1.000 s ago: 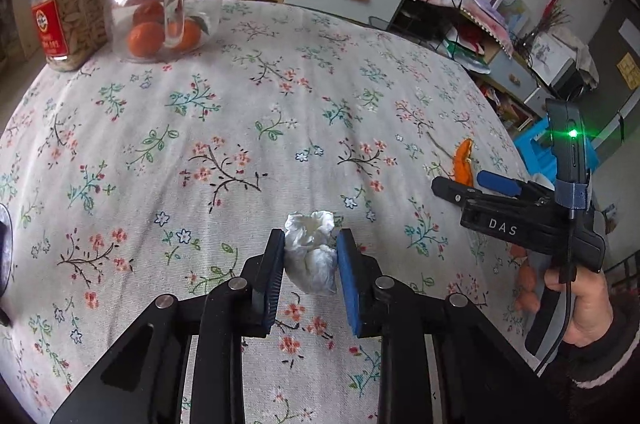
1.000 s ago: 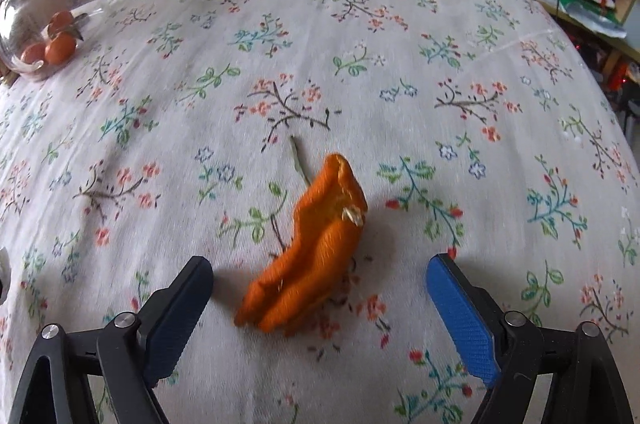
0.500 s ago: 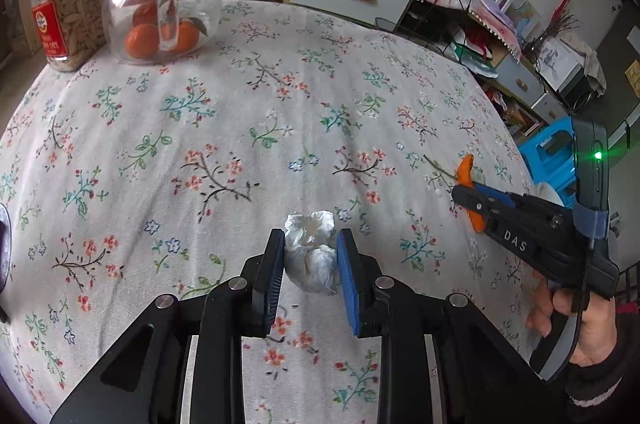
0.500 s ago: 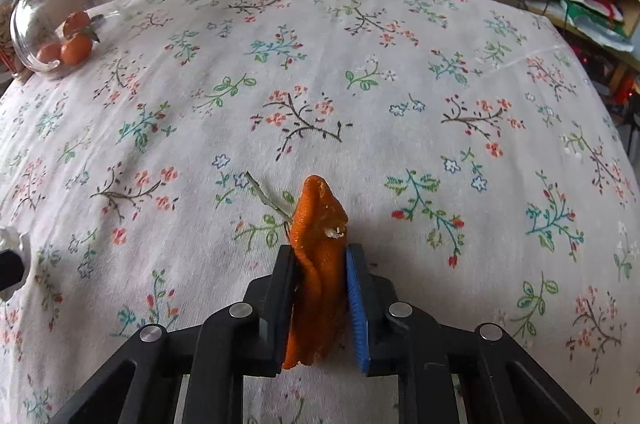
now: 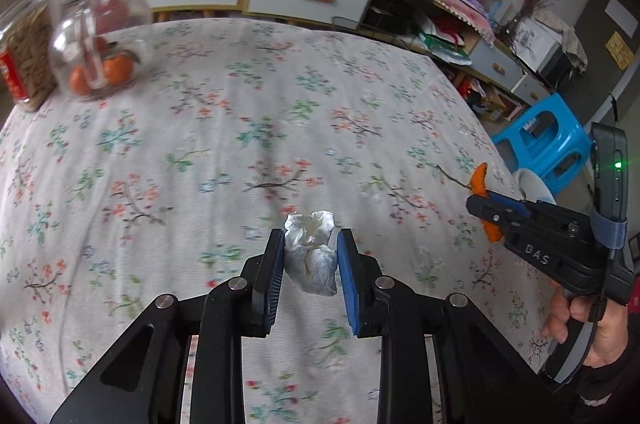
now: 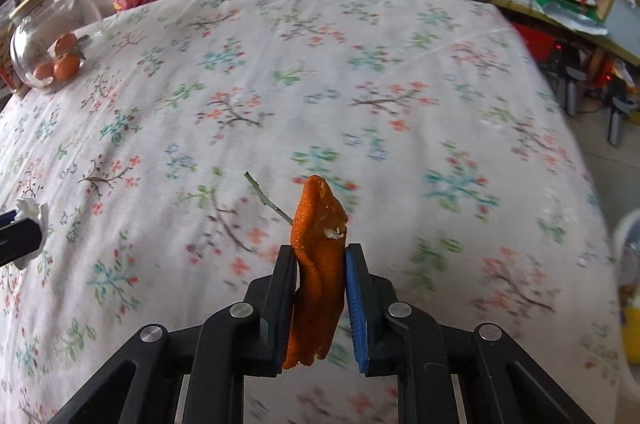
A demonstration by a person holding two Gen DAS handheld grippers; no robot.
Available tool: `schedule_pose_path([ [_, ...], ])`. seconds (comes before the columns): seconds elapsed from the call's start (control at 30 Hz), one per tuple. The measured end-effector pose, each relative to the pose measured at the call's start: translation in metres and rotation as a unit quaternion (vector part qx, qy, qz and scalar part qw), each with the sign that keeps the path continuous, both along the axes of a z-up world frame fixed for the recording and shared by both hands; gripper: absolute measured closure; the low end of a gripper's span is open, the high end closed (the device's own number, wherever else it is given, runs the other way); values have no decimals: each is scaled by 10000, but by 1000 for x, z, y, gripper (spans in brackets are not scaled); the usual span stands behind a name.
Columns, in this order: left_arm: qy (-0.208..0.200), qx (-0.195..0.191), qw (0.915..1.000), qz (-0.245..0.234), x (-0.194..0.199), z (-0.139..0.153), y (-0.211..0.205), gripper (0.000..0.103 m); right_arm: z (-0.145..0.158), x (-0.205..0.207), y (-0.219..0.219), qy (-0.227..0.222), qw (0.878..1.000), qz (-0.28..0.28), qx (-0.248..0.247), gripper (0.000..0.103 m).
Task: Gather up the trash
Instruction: 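Drop the orange wrapper and white tissue into the white bin with both grippers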
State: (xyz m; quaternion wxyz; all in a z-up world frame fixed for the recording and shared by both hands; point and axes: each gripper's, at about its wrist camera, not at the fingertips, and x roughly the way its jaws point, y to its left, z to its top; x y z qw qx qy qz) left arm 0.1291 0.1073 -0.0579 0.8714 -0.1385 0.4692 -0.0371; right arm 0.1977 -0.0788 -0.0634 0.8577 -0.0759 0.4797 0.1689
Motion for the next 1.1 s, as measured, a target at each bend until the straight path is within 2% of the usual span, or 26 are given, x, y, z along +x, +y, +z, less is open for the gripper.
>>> schedule_pose_path([
  [0.27, -52, -70, 9991, -416, 9, 5, -47, 75, 14, -9, -59, 21, 9991, -412, 100, 81],
  [0.5, -64, -71, 9960, -883, 20, 11, -95, 75, 25, -15, -132, 108, 9940, -1041, 306, 81],
  [0.87, -136, -8, 9844, -1754, 48, 26, -188, 75, 31, -16, -249, 332, 9734, -2174, 649, 81],
  [1.1, -110, -15, 9757, -2187, 68, 25, -251, 75, 28, -13, -303, 471, 9601, -2637, 804, 78],
])
